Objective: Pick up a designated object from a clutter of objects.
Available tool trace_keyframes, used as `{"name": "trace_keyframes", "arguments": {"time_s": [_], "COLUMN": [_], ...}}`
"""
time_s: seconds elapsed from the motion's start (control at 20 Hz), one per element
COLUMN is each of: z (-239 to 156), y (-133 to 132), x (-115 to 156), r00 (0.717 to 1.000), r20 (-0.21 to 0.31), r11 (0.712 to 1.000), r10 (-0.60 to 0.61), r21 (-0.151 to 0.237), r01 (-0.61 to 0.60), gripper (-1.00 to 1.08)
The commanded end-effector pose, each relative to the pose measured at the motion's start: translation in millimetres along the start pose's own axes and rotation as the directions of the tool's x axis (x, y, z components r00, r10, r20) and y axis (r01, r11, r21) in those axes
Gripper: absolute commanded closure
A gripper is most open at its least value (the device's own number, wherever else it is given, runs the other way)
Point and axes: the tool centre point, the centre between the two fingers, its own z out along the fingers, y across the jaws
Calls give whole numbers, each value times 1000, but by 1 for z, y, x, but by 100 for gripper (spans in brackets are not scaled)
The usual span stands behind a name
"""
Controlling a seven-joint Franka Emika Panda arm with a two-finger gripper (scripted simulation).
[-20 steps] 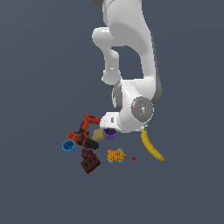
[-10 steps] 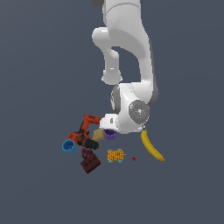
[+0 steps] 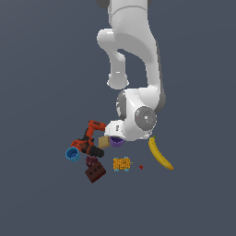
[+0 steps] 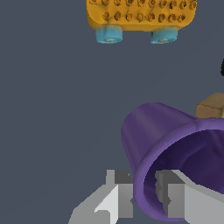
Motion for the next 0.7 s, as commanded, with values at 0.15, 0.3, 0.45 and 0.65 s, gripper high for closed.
{"name": "trace_keyframes", "arguments": {"time_s": [0.15,0.3,0.45,0.65], "z": [0,-2,-8,-24], "y": [0,-1,-3,-7], "x": [0,2,6,15], "r00": [1000,1000,999,995], "r20": [0,-8,-34,-95], "r11": [1000,1000,1000,1000], "r10": [0,1,3,10], "r21": [0,1,4,10], "r01": [0,-1,-3,-9], "gripper": [108,108,108,108]}}
